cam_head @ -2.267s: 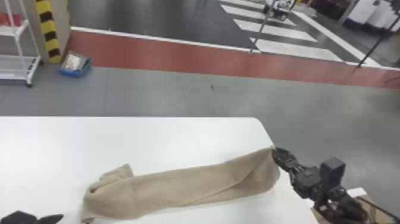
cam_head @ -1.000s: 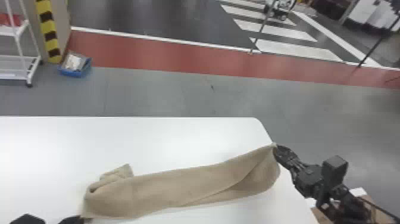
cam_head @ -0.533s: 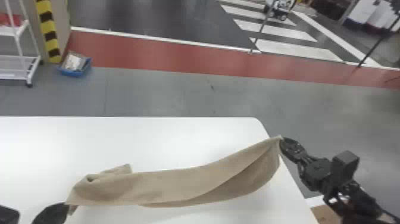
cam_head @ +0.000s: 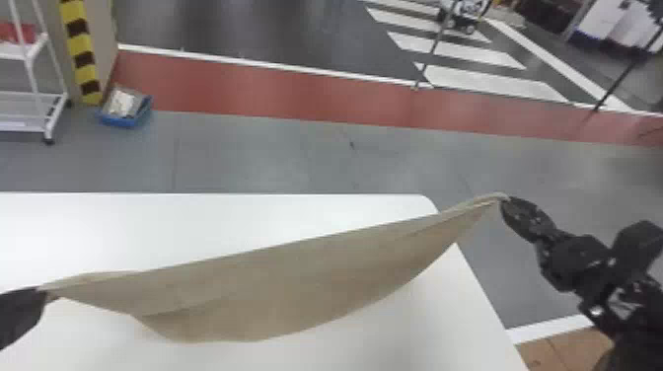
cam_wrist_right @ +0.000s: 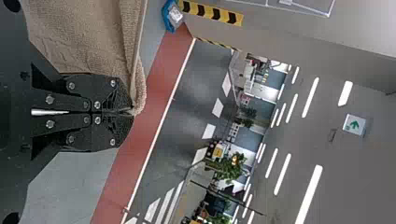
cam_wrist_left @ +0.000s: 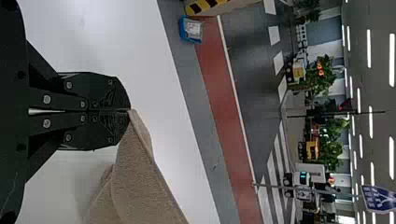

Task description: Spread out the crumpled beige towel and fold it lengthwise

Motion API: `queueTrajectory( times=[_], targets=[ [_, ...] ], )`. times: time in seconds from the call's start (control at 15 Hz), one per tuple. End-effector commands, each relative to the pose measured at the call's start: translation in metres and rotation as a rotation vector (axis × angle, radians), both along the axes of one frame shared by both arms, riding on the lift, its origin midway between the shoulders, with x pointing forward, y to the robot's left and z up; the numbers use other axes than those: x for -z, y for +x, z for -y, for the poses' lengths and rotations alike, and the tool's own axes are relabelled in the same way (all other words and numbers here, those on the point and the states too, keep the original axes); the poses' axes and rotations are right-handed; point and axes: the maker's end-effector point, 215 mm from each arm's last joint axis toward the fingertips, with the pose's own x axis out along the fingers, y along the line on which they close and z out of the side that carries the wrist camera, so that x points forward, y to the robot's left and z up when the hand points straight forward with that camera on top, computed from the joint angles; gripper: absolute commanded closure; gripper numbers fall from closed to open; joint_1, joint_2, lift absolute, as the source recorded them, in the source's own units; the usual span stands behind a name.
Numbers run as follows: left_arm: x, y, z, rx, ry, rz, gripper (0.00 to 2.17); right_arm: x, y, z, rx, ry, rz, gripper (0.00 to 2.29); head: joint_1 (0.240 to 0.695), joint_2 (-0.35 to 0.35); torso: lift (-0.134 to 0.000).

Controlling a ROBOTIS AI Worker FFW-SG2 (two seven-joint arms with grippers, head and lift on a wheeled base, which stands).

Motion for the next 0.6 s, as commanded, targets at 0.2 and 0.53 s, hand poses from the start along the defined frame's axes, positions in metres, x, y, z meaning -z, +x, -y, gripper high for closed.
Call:
queueTrajectory(
  times=[0.2, 0.53],
  targets=[
    [-0.048, -0.012, -0.011, -0.010, 0.043, 0.012, 1.74, -0.028, -0.020, 0.016, 0.013, 0.114, -0.002, 1.45, 0.695, -0.350, 0.000],
    [-0.041, -0.002, -0.026, -0.025, 0.085, -0.010, 1.74, -0.019, 0.000, 0.010, -0.004, 0.094, -0.053, 1.45, 0.695, -0.350, 0.000]
  ],
)
